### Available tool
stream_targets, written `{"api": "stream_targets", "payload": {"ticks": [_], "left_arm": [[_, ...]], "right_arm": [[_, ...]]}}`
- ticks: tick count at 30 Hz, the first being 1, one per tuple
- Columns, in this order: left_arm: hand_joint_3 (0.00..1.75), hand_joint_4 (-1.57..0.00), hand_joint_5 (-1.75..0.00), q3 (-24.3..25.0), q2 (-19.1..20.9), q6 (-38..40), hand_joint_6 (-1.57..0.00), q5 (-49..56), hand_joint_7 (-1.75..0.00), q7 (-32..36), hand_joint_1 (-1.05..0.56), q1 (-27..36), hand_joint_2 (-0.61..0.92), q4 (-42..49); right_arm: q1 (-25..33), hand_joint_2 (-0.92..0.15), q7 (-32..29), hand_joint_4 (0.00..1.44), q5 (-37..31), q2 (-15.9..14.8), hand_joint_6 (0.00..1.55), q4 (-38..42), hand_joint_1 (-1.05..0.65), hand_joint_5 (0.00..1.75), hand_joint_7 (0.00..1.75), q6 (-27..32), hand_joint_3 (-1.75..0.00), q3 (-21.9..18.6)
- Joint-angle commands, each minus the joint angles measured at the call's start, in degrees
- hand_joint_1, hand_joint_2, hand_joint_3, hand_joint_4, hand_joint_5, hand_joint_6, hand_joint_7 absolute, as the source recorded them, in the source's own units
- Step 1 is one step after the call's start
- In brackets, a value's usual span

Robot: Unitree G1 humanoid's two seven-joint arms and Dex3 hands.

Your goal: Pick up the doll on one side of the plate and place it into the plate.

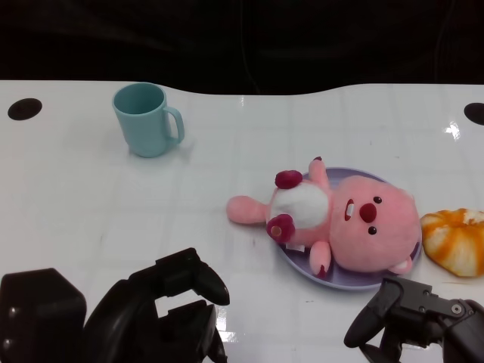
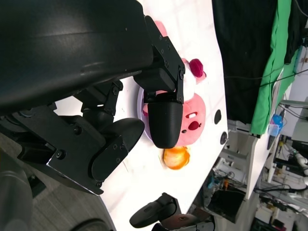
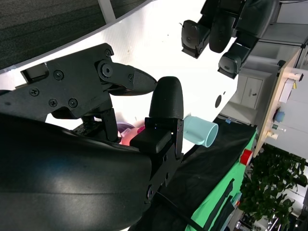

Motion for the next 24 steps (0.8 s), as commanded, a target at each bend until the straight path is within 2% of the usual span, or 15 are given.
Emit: {"api": "stream_targets", "payload": {"ticks": [1,12,24], "left_arm": [[1.39,-0.79,-1.75,2.3,0.8,1.5,-0.65,-3.7,-1.61,-1.6,-0.16,-0.8,0.40,2.9],[1.35,-0.76,-1.75,5.1,4.2,0.7,-0.64,-8.2,-1.58,-5.4,-0.16,-3.0,0.44,9.5],[1.34,-0.78,-1.75,4.0,5.7,-1.4,-0.65,-7.5,-1.59,-5.6,-0.18,-2.4,0.42,9.7]], "right_arm": [[-0.1,-0.80,0.1,0.63,0.4,-0.6,0.58,-0.4,-0.28,1.62,1.29,0.3,-0.61,-0.4],[0.3,-0.79,-0.2,0.64,-0.3,-0.2,0.58,-1.1,-0.27,1.62,1.31,0.5,-0.63,0.0],[1.4,-0.73,-0.1,0.65,-0.7,-0.5,0.58,-1.6,-0.25,1.63,1.33,-1.4,-0.74,-0.1]]}}
